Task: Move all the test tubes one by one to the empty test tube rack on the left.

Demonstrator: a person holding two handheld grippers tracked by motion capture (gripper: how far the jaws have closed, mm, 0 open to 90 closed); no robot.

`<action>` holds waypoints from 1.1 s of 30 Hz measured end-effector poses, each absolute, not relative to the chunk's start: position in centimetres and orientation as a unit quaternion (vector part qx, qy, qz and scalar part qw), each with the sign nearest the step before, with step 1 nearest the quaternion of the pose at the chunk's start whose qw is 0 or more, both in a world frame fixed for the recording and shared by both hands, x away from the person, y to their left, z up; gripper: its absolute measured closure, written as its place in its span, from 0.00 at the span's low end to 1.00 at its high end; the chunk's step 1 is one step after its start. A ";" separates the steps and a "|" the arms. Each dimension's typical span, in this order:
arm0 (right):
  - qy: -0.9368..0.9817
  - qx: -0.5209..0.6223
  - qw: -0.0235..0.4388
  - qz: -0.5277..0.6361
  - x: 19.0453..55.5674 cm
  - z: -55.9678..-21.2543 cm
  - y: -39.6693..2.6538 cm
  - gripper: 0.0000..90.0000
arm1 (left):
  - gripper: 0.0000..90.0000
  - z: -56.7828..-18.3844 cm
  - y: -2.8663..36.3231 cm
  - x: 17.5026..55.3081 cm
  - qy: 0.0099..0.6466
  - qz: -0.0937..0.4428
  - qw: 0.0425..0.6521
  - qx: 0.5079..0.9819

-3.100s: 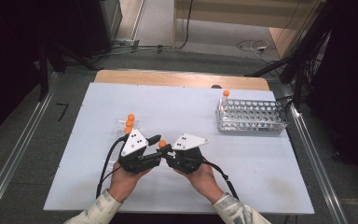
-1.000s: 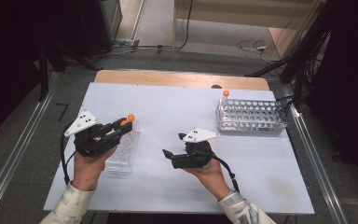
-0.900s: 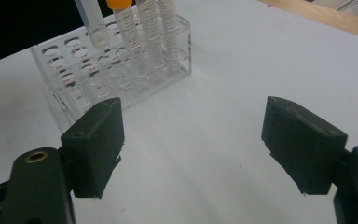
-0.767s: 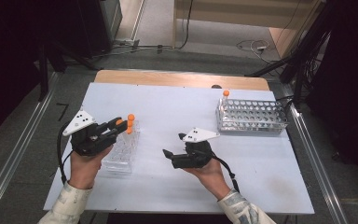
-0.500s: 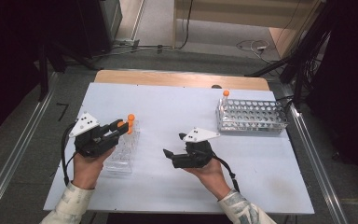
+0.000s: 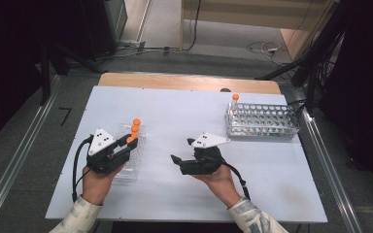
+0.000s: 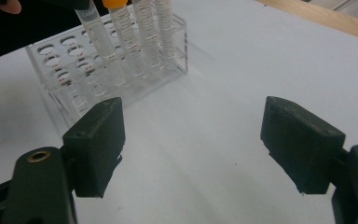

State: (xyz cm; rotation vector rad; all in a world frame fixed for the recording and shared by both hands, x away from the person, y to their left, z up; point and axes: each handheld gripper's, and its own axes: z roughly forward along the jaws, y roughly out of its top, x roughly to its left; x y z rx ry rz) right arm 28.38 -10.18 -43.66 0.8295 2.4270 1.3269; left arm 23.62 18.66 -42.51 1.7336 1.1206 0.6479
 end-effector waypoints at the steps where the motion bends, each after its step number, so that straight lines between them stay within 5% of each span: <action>1: 0.834 0.285 0.127 0.456 28.4 -43.6 -10.2 0.23 | 0.75 -42.5 18.7 23.6 0.457 0.265 0.469 0.707; 20: 0.800 0.356 0.180 0.448 31.1 -43.7 -13.0 0.22 | 0.27 -42.6 18.3 23.5 0.465 0.264 0.485 0.692; 33: 0.701 0.485 0.266 0.451 35.9 -43.8 -17.5 0.27 | 0.28 -42.4 18.4 23.5 0.463 0.269 0.495 0.684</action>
